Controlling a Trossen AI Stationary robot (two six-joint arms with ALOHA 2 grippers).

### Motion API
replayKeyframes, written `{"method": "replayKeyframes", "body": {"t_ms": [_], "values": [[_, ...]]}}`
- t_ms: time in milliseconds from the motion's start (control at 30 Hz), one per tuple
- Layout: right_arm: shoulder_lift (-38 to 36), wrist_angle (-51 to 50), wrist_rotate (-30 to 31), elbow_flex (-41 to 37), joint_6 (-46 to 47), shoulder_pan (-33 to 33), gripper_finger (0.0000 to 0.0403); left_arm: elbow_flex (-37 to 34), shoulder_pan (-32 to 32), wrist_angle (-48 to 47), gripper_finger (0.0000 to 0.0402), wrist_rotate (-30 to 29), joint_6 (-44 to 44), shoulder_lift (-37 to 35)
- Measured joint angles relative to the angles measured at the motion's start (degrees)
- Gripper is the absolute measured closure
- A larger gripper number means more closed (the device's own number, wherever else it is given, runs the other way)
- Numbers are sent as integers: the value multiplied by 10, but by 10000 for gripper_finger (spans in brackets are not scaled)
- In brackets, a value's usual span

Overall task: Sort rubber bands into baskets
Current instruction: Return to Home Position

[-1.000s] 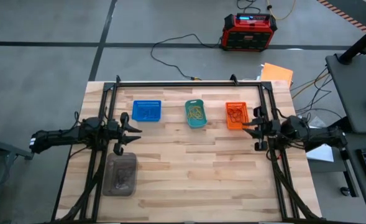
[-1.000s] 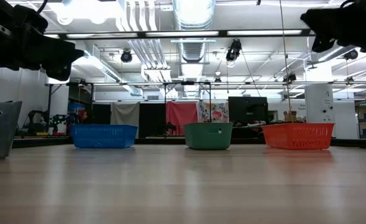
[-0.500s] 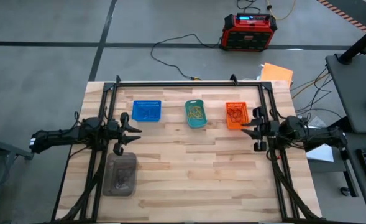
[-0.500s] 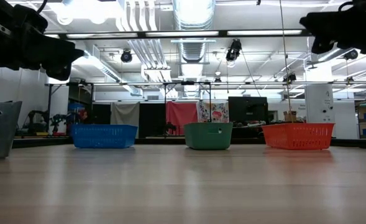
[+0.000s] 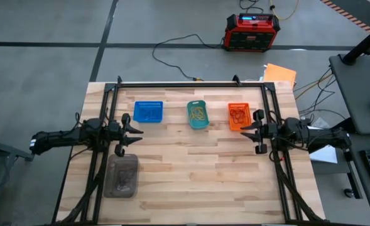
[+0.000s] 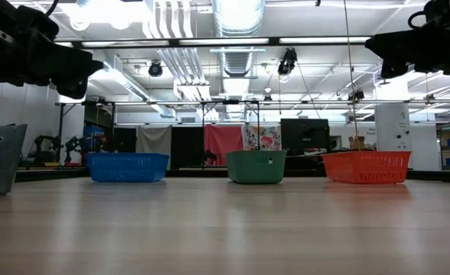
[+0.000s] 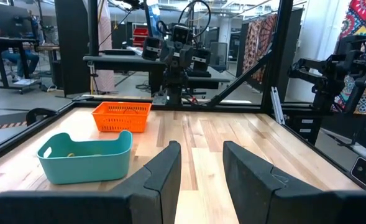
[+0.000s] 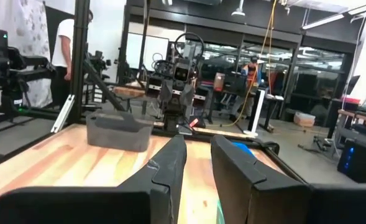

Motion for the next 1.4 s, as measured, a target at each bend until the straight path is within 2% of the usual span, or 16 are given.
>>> {"method": "replayKeyframes", "body": {"t_ms": [1400], "values": [[0, 1, 0, 0, 0, 0, 324, 0, 0, 0, 297, 0, 0, 0]]}}
